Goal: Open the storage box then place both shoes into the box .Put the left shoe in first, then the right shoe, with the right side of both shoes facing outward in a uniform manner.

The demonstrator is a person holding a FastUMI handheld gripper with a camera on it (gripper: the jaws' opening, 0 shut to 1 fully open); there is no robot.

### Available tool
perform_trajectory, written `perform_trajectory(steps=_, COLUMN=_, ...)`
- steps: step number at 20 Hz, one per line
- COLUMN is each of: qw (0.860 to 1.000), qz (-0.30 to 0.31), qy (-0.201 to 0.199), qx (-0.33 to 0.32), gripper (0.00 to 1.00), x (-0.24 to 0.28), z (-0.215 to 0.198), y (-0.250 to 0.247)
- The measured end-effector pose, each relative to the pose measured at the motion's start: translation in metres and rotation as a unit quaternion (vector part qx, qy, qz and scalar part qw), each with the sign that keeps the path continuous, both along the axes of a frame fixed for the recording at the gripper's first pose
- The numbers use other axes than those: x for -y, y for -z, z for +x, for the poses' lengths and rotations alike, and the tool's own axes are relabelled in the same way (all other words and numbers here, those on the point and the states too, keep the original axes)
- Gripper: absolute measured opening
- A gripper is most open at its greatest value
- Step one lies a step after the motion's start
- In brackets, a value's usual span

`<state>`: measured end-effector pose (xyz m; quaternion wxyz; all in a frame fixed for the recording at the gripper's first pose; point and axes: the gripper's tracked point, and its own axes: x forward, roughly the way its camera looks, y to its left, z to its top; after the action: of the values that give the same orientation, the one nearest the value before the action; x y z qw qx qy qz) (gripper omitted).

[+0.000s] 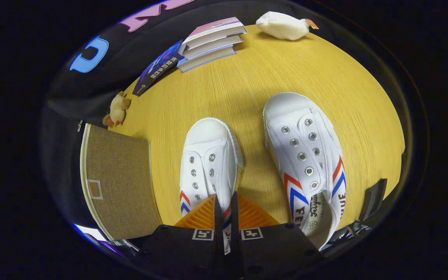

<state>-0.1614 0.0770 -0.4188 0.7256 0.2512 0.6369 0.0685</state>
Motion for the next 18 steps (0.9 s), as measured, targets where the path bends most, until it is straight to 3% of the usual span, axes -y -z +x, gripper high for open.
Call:
perform_trajectory(steps=4, qw=1.0, qz=0.009, qy=0.018, qx=-0.009, gripper=0.11, x=-0.006, z=0.01, y=-0.046)
perform_trajectory(steps=7, qw=0.999, qz=0.029, qy=0.012, qx=0.02, gripper=0.11, x=-0.028, z=0.038, y=-0.1)
perform_trajectory(steps=13, qw=0.995, qz=0.077, qy=-0.021, qx=0.055, gripper=0.1, x=-0.108, z=0.074, y=-0.188)
perform_trajectory(steps=18, qw=0.992, qz=0.113, qy=-0.049, qx=0.031, gripper=0.1, x=-0.189, z=0.067, y=-0.206)
